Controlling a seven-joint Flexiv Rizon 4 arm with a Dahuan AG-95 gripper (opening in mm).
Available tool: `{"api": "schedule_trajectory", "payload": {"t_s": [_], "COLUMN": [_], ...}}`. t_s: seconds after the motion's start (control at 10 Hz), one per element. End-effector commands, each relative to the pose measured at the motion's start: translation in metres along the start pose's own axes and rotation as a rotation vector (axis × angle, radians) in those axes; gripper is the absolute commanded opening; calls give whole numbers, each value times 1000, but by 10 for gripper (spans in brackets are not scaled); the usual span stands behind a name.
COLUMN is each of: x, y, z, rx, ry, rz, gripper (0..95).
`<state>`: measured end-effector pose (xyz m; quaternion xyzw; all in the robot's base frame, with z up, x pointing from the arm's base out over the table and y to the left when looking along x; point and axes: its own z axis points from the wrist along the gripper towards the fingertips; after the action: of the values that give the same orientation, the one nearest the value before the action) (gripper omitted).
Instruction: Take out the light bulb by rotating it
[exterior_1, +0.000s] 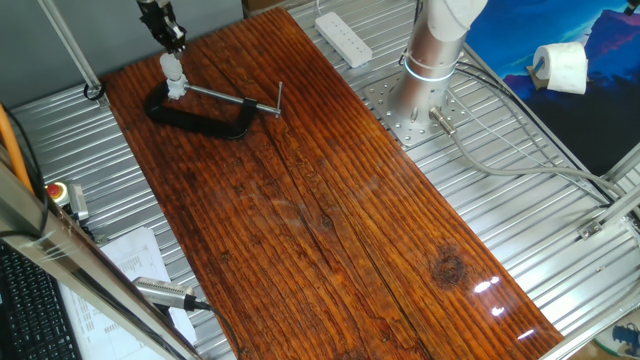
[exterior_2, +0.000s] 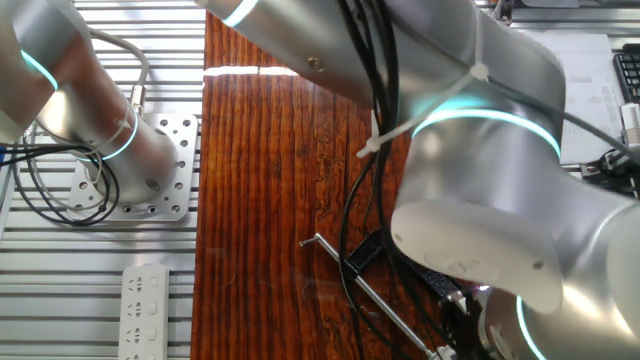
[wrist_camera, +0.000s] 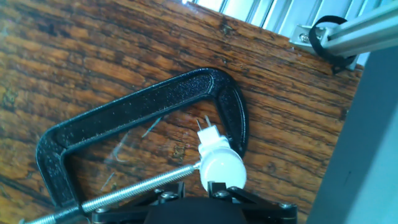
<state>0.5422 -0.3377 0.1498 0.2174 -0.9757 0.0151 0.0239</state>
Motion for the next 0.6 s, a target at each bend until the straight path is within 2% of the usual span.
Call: {"api": "schedule_trajectory", "payload": {"t_s": [0.1, 0.3, 0.4, 0.6], "x": [1, 0, -1, -4], "y": [-8, -14, -15, -16], "z": [0, 1, 1, 2], "rx": [-4, -16, -14, -11], "ry": [-7, -14, -26, -27], "rz": [-55, -75, -64, -41], "gripper": [380, 380, 380, 380]}}
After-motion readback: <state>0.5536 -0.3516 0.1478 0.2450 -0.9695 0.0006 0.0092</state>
